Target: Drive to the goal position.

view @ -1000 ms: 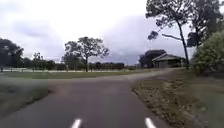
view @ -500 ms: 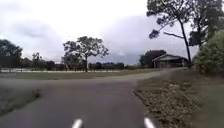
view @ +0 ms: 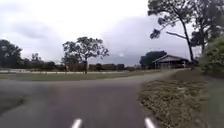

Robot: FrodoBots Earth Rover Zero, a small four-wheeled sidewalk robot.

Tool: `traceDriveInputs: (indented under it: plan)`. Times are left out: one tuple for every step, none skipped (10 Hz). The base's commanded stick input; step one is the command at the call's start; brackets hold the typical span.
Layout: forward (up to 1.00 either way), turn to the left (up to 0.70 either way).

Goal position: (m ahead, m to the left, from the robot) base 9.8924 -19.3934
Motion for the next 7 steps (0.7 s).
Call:
traceDriveInputs:
  plan:
    - [0.84,0.03]
    - [0.84,0.03]
    - [0.84,0.03]
    - [0.84,0.03]
    - [0.84,0.03]
    - [0.84,0.03]
    - [0.84,0.03]
